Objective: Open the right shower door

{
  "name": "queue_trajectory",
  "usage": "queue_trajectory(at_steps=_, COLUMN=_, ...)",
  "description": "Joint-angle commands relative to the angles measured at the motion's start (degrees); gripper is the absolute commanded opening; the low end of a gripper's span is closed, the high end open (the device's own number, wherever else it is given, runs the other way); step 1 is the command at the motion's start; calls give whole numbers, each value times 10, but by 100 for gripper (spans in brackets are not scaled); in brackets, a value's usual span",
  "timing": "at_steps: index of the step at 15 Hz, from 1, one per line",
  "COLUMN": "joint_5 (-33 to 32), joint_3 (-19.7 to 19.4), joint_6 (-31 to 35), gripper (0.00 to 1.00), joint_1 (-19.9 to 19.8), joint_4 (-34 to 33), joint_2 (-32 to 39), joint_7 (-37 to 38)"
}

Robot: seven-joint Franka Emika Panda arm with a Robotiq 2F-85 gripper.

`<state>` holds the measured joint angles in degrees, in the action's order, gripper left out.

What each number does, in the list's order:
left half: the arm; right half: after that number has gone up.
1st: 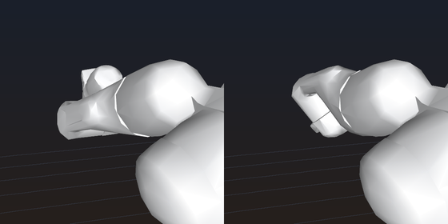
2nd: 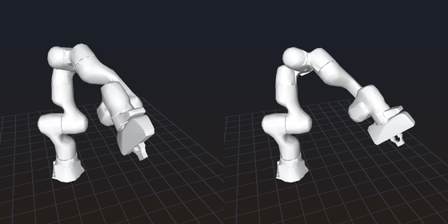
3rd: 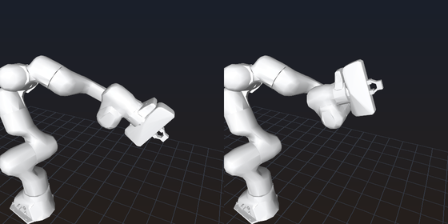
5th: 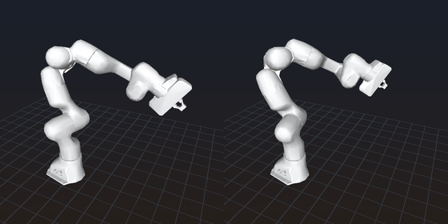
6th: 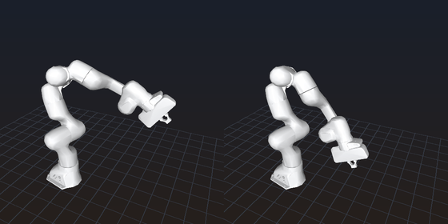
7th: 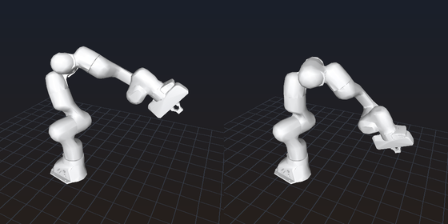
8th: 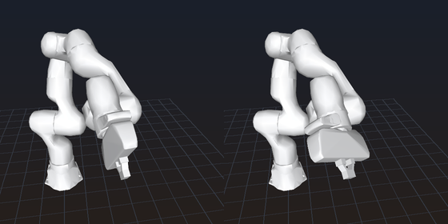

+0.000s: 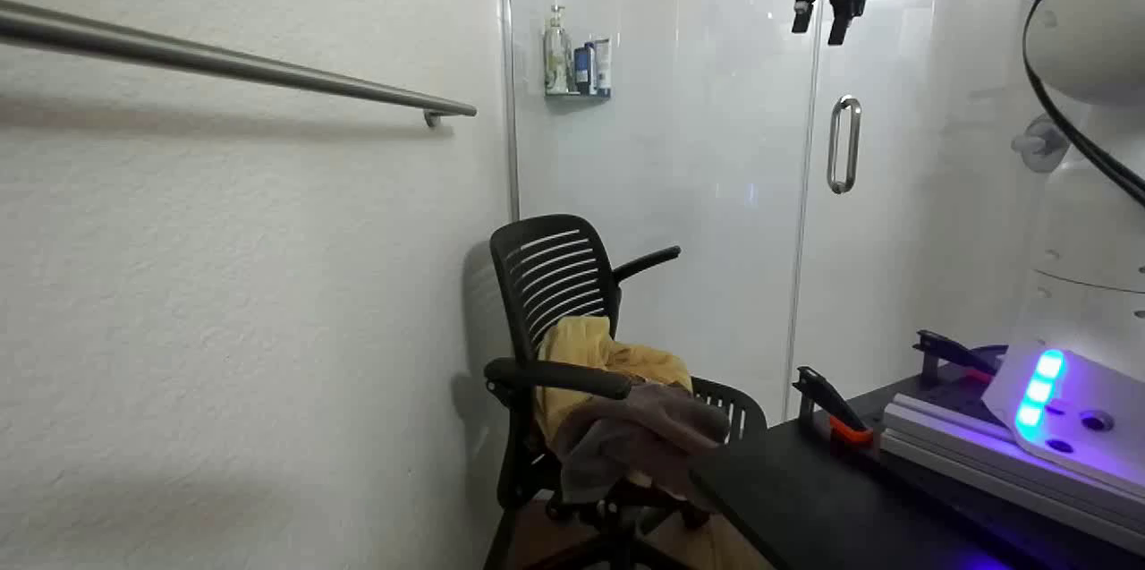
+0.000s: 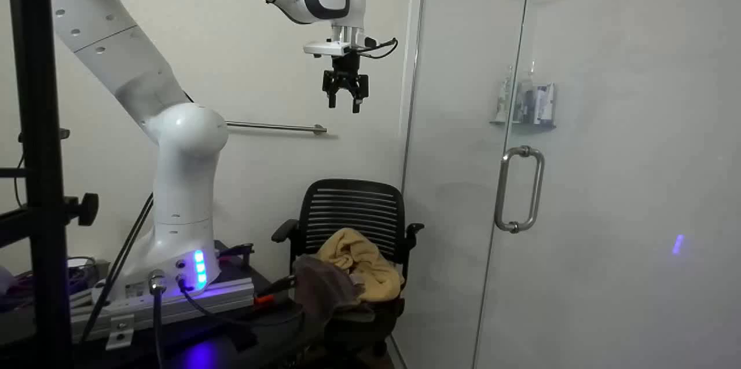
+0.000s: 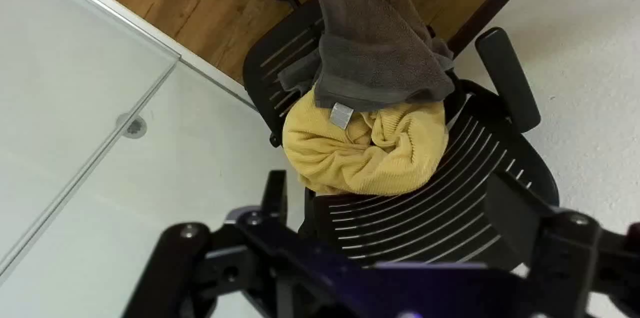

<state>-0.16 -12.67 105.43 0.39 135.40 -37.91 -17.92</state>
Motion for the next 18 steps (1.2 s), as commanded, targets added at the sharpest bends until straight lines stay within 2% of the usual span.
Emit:
queue_trajectory(at_steps=1, joint_5=5, joint_3=7, joint_6=-1, gripper=100, joint_1=-9, joint_4=-1, joint_2=2, joint_7=-4)
queue_trajectory(at_steps=3, joint_5=5, joint_3=7, joint_6=-1, gripper=100, joint_1=-9, joint_4=-1, joint_2=2, joint_7=-4)
queue_trajectory(at_steps=4, joint_5=13, joint_3=3, joint_6=54, gripper=100, joint_1=-17, joint_4=14, joint_2=-5, joint_7=14)
queue_trajectory(at_steps=8, joint_5=67, joint_3=-41, joint_6=204, gripper=100, joint_1=-31, joint_4=23, joint_2=44, joint_7=36)
queue_trajectory(at_steps=11, joint_5=116, joint_3=-83, joint_6=340, gripper=100, joint_1=-35, joint_4=41, joint_2=87, joint_7=23)
queue_trajectory(at_steps=15, joint_5=200, joint_3=-137, joint_6=536, gripper=100, joint_1=-12, joint_4=53, joint_2=144, joint_7=-16)
queue_trajectory(at_steps=17, joint_5=221, joint_3=-146, joint_6=625, gripper=100, joint_1=-14, joint_4=57, joint_2=179, joint_7=2)
queue_trajectory(at_steps=18, joint_5=203, joint_3=-135, joint_6=632, gripper=100, joint_1=-39, joint_4=53, joint_2=197, joint_7=38)
